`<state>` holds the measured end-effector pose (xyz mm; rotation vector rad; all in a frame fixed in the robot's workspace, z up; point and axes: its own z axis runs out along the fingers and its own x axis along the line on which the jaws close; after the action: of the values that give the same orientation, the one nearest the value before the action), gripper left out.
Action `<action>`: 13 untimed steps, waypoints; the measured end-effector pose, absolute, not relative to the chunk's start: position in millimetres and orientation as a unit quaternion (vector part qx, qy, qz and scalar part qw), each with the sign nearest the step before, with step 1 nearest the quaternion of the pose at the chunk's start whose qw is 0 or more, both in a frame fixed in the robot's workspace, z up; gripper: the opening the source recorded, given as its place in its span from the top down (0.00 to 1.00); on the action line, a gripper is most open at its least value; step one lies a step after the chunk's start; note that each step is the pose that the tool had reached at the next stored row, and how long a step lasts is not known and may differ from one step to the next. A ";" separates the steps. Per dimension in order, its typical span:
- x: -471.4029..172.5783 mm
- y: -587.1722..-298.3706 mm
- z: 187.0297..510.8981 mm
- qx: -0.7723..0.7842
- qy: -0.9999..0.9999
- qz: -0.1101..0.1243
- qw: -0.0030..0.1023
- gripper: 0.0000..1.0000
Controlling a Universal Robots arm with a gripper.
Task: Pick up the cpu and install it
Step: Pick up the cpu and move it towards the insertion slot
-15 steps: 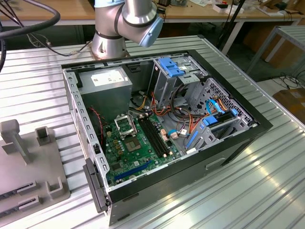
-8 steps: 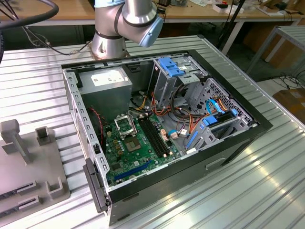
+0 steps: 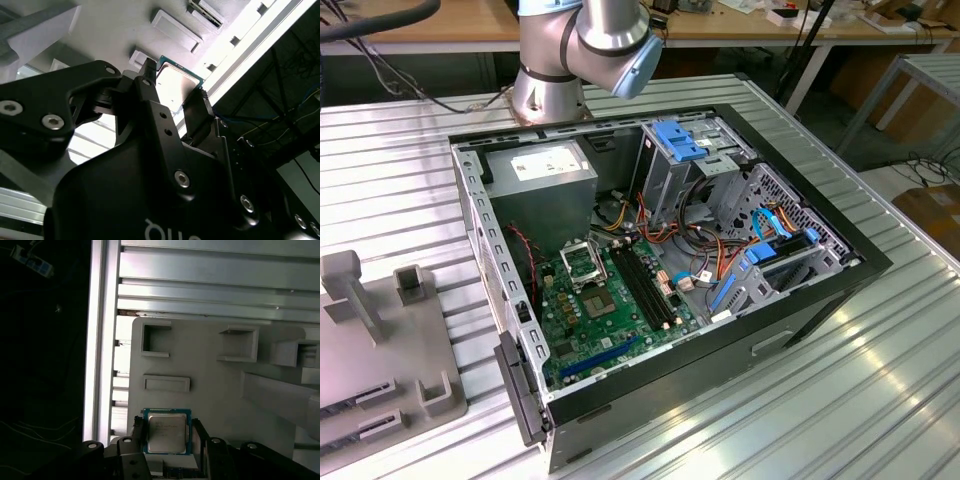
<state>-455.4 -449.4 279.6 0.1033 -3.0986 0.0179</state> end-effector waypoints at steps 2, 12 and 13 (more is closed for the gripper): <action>-455.4 -449.4 279.6 0.033 -0.999 0.006 0.020 0.53; -455.4 -449.5 285.7 0.033 -0.999 0.006 0.021 0.53; -455.4 -449.4 286.4 0.033 -0.999 0.006 0.021 0.53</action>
<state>-455.4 -449.4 286.4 0.1034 -3.0984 0.0180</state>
